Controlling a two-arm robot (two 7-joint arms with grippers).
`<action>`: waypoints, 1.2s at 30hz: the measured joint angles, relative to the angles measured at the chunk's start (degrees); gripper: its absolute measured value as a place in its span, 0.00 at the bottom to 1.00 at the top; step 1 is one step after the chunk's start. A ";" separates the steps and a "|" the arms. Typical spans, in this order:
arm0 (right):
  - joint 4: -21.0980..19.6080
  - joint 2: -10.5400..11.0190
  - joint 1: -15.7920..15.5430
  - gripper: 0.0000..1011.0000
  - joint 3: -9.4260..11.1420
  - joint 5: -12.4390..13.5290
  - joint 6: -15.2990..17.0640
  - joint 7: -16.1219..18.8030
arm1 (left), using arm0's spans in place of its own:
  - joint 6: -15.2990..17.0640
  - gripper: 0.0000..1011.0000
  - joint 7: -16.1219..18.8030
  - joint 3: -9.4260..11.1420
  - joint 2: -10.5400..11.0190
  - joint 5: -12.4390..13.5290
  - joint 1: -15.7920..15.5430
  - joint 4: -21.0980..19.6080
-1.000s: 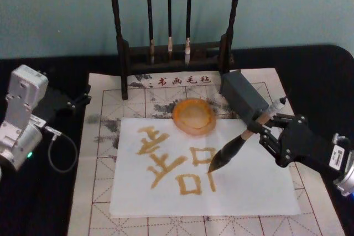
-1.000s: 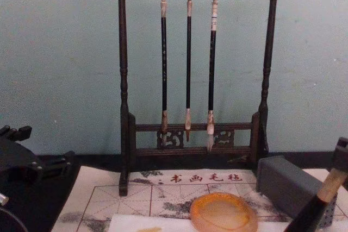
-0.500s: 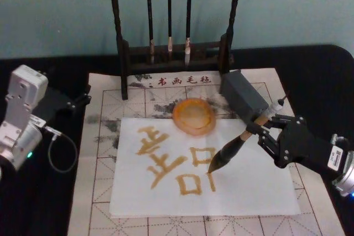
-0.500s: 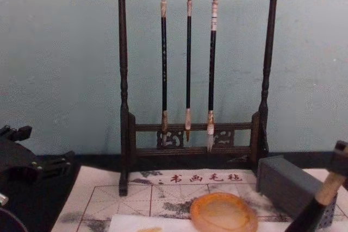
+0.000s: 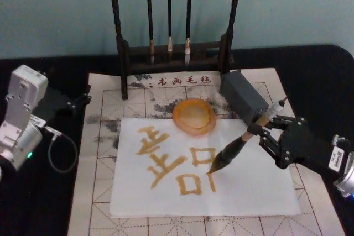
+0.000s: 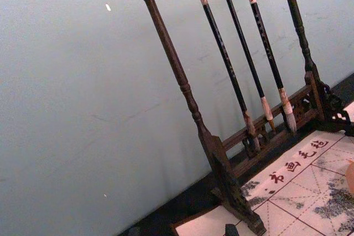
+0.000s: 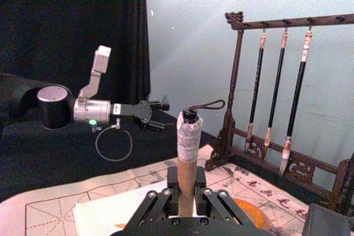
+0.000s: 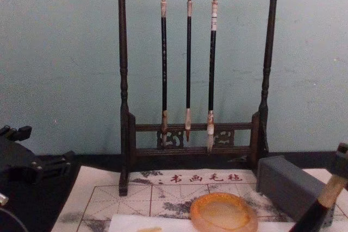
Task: Pick up the brush from the inkstone, write on the paper, then place the brush back to its original position.
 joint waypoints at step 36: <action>-1.84 2.12 -4.01 0.18 3.80 0.50 -0.96 -0.44 | 0.00 0.99 0.00 0.00 0.00 0.00 0.00 0.00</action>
